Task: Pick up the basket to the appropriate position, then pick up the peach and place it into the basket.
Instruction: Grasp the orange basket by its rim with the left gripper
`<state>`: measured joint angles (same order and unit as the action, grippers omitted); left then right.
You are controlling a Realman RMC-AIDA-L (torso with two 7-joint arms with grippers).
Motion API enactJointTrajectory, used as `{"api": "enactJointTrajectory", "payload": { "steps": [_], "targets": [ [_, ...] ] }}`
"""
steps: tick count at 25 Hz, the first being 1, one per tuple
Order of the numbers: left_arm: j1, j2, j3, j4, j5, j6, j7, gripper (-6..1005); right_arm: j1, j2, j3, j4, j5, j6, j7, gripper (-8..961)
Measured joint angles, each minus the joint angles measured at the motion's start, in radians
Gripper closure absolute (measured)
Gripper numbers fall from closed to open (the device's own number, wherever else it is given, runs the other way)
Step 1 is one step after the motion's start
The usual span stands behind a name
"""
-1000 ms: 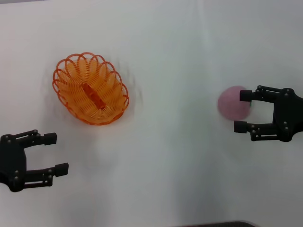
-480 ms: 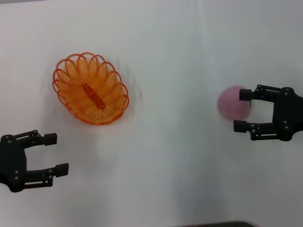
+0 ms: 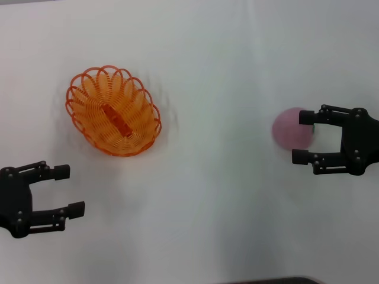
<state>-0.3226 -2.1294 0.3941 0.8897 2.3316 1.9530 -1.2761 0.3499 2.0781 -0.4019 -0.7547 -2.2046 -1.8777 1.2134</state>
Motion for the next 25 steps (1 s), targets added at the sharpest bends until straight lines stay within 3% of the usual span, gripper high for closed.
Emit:
{"api": "enactJointTrajectory", "payload": {
  "steps": [5, 13, 25],
  "targets": [
    [-0.004, 0.0, -0.009, 0.0, -0.008, -0.002, 0.0, 159, 0.001, -0.001, 0.0, 0.0, 0.0, 0.0, 0.001, 38],
    [-0.034, -0.002, -0.107, -0.007, -0.014, -0.016, 0.0, 159, 0.004, 0.0, -0.001, 0.0, -0.001, -0.007, 0.002, 39],
    [-0.092, -0.02, -0.115, -0.025, -0.046, -0.116, 0.0, 160, 0.005, 0.003, -0.002, 0.0, 0.002, -0.012, 0.002, 39]
  ]
}}
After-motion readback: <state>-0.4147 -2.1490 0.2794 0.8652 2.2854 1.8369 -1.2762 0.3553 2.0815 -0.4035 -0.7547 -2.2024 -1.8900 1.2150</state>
